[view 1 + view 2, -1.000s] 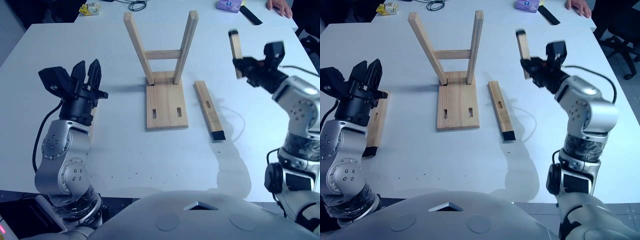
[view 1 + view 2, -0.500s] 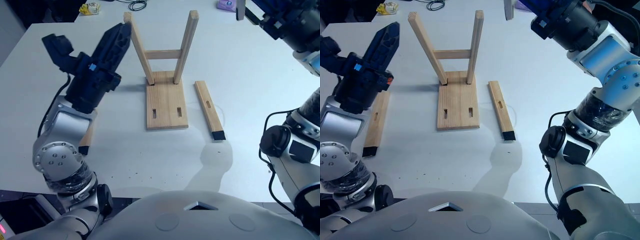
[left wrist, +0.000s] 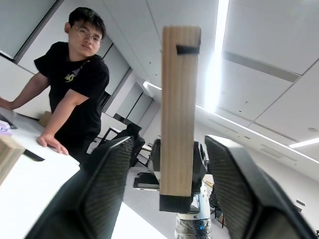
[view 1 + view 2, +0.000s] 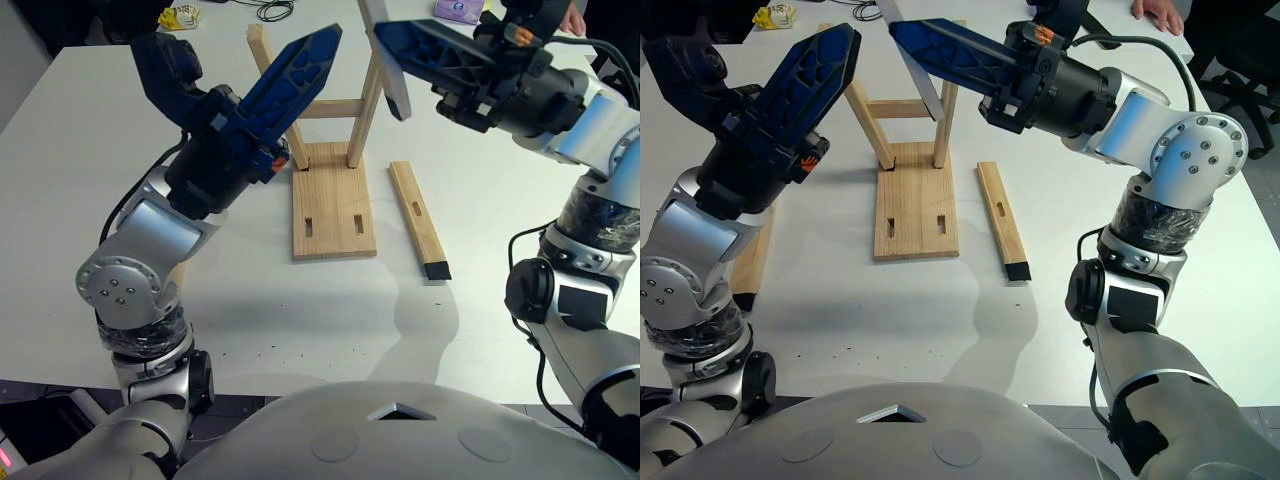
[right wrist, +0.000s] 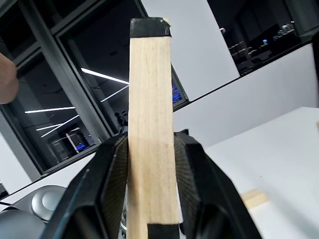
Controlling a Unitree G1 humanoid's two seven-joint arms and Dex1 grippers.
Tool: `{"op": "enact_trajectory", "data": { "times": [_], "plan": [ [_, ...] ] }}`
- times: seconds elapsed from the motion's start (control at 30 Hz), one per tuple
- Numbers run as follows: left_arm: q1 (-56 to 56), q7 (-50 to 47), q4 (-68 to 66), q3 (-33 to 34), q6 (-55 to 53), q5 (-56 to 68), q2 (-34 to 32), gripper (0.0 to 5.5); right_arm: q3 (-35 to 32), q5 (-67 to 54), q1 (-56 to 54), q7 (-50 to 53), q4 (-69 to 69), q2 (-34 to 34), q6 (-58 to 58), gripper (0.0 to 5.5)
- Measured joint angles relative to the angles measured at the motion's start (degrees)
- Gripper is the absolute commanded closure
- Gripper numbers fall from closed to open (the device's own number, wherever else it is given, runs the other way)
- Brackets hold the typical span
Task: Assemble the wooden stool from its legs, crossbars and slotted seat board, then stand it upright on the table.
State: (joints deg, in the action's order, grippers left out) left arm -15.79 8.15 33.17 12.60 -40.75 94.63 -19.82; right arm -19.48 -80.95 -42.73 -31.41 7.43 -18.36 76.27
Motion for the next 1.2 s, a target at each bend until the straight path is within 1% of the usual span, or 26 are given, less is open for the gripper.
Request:
{"op": "enact_trajectory", "data": {
  "times": [0.17,0.27,0.53,0.77,0.8,0.83,0.97,1.0,1.07,1.2],
  "plan": [
    [0.01,3.46,-1.72,-0.07,-0.35,1.86,-2.62,2.73,2.63,-2.34,1.9,0.23,1.79,-0.76,-0.28,4.2],
    [-0.32,4.24,-2.7,-1.24,-1.2,3.91,-3.91,2.73,4.52,-3.63,3.41,0.25,2.8,-0.96,-0.48,4.2],
    [-3.24,3.1,-2.56,-3.84,-1.98,9.75,-6.54,2.73,8.21,-4.97,4.89,0.26,3.42,-1.5,-2.03,4.2],
    [-3.64,1.16,-1.59,-5.44,-1.1,11.6,-7.4,2.73,9.13,-6.39,5.27,0.13,3.41,-2.75,-2.92,4.2],
    [-3.86,0.77,-1.51,-5.72,-0.95,11.7,-7.46,2.92,9.35,-6.51,5.34,0.05,3.42,-2.9,-3.06,4.2],
    [-3.98,0.59,-1.48,-5.94,-0.88,11.72,-7.51,2.96,9.63,-6.54,5.37,-0.1,3.42,-3.17,-3.17,4.2],
    [-3.98,-0.32,-1.48,-6.33,-0.84,11.71,-8.07,3.61,10.41,-6.69,5.43,-0.64,3.77,-4.22,-3.62,4.2],
    [-3.98,-0.45,-1.49,-6.37,-0.84,11.71,-8.22,3.66,10.53,-6.73,5.45,-0.79,3.83,-4.38,-3.72,4.2],
    [-3.97,-0.47,-1.49,-6.4,-0.85,11.71,-8.61,4.03,10.71,-6.81,5.46,-1.17,3.85,-4.68,-3.83,4.2],
    [-3.9,-0.28,-1.24,-6.4,-0.96,11.54,-9.28,4.07,11.07,-7.12,5.56,-1.61,3.86,-5.21,-3.89,4.2]
  ]
}}
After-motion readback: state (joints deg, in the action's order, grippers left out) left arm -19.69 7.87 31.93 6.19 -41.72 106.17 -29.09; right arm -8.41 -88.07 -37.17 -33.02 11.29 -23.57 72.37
